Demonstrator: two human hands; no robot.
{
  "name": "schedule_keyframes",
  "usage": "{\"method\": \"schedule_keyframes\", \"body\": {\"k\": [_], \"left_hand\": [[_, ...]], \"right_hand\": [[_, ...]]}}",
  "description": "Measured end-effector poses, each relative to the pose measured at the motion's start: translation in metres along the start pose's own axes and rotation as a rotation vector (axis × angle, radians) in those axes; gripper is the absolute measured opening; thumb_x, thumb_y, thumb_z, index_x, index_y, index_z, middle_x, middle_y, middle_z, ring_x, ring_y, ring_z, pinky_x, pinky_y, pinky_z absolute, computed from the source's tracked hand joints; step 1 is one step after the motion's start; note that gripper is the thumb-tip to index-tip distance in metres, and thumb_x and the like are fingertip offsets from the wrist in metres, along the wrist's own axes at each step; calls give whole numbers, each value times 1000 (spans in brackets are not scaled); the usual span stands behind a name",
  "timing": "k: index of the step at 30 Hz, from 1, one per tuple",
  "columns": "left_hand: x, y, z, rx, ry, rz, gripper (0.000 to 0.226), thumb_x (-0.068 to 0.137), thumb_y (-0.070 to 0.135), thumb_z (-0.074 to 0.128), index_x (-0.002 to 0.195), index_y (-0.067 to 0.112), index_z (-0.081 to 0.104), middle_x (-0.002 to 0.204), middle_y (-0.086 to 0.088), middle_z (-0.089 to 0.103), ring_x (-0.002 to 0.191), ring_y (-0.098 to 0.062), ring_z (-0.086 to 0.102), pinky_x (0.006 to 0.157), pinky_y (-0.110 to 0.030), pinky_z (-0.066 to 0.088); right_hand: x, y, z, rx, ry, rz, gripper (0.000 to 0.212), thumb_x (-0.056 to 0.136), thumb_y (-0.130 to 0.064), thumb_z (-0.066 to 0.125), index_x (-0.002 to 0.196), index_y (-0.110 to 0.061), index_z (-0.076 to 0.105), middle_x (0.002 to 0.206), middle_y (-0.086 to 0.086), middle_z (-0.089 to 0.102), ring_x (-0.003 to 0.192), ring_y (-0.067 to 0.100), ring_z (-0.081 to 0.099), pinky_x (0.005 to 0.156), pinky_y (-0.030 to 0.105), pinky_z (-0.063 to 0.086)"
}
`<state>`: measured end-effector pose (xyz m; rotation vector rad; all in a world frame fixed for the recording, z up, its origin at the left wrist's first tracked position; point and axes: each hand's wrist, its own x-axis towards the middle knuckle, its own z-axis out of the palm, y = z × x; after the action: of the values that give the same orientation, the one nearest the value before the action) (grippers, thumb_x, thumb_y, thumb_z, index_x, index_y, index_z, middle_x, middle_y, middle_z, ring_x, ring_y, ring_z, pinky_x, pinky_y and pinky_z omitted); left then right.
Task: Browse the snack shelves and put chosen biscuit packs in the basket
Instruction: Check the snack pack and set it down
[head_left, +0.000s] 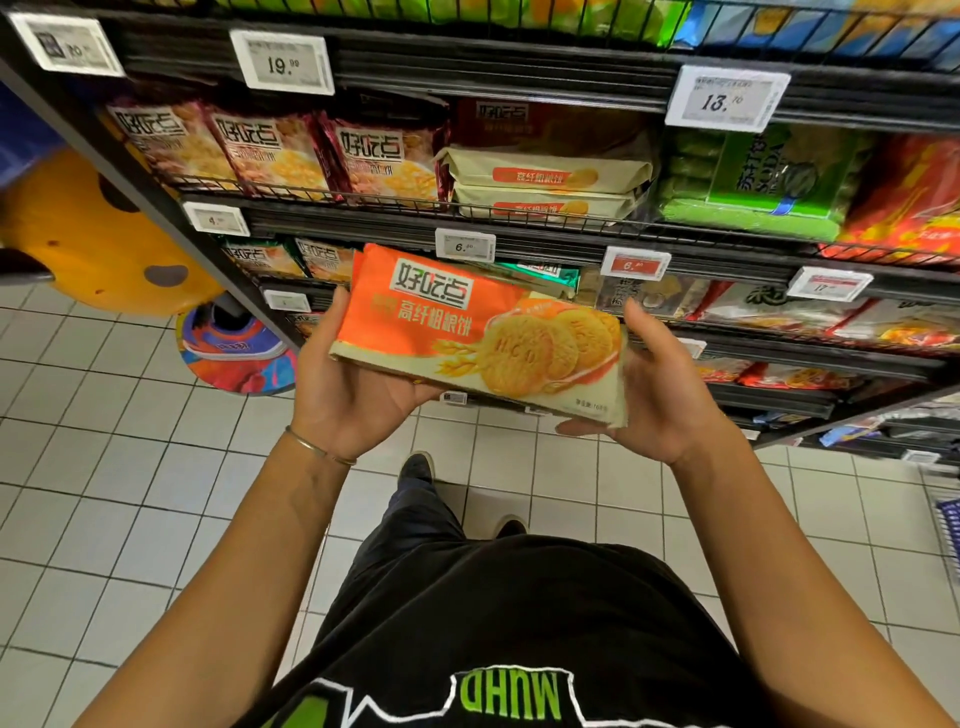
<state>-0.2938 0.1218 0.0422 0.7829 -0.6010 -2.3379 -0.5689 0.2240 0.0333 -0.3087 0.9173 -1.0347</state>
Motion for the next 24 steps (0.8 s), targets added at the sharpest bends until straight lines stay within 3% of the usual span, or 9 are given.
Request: {"method": "schedule_keyframes", "body": {"k": [4, 6, 10, 13, 15, 16, 18, 21, 24], "left_hand": [[-3, 3, -7, -51, -25, -65, 77, 103, 67, 31, 160, 15, 32, 162, -21, 36, 148, -47, 33, 116, -68, 28], [-3, 2, -9, -41, -28, -89, 74, 105, 63, 28, 161, 15, 29, 164, -21, 32, 149, -49, 29, 120, -68, 20], [0, -4, -9, -2, 22, -109, 68, 107, 56, 28, 160, 13, 30, 162, -22, 35, 148, -51, 31, 122, -71, 12], [3, -9, -4, 59, 96, -95, 66, 107, 58, 27, 159, 17, 35, 159, -19, 43, 147, -48, 36, 117, -69, 28], [4, -10, -1, 90, 132, -85, 65, 106, 58, 32, 157, 19, 40, 156, -17, 47, 146, -48, 37, 112, -63, 37], [4, -10, 1, 101, 143, -76, 66, 103, 58, 37, 156, 19, 42, 156, -18, 48, 146, -49, 37, 111, -62, 39], [2, -9, 5, 125, 146, -54, 71, 96, 58, 46, 155, 19, 43, 156, -20, 47, 146, -51, 36, 115, -66, 35], [-1, -6, 9, 176, 136, -28, 79, 86, 60, 56, 153, 19, 47, 155, -23, 47, 144, -52, 38, 118, -69, 27], [1, -5, 6, 199, 155, -24, 70, 94, 59, 46, 152, 19, 48, 151, -21, 52, 139, -50, 47, 117, -67, 30]], "right_hand": [[1, 1, 0, 93, -45, -71, 57, 95, -60, 54, 134, -20, 68, 120, 13, 72, 100, 37, 73, 59, 39, 61], [3, 1, 3, 83, -1, -144, 49, 100, -56, 47, 125, -23, 73, 114, 9, 75, 94, 30, 73, 61, 37, 59], [9, 4, 12, 37, 114, -194, 61, 104, -65, 31, 113, -31, 80, 112, 2, 78, 90, 20, 75, 57, 29, 56], [16, 7, 17, 24, 198, -232, 69, 103, -70, 23, 107, -33, 81, 114, 5, 77, 95, 26, 73, 62, 34, 56], [18, 7, 17, 7, 270, -249, 69, 104, -70, 23, 108, -31, 79, 114, 10, 77, 98, 32, 73, 67, 40, 57], [19, 7, 16, -12, 307, -253, 67, 105, -68, 23, 111, -28, 76, 111, 10, 77, 93, 32, 75, 61, 38, 60], [20, 6, 13, -51, 352, -246, 65, 107, -65, 24, 122, -22, 70, 106, 12, 77, 82, 29, 77, 51, 32, 59], [22, 6, 7, -91, 371, -211, 67, 108, -63, 25, 136, -16, 63, 104, 16, 77, 73, 29, 78, 51, 31, 60], [23, 4, 7, -140, 353, -173, 73, 106, -68, 20, 136, -17, 64, 103, 18, 77, 71, 31, 77, 54, 32, 61]]}}
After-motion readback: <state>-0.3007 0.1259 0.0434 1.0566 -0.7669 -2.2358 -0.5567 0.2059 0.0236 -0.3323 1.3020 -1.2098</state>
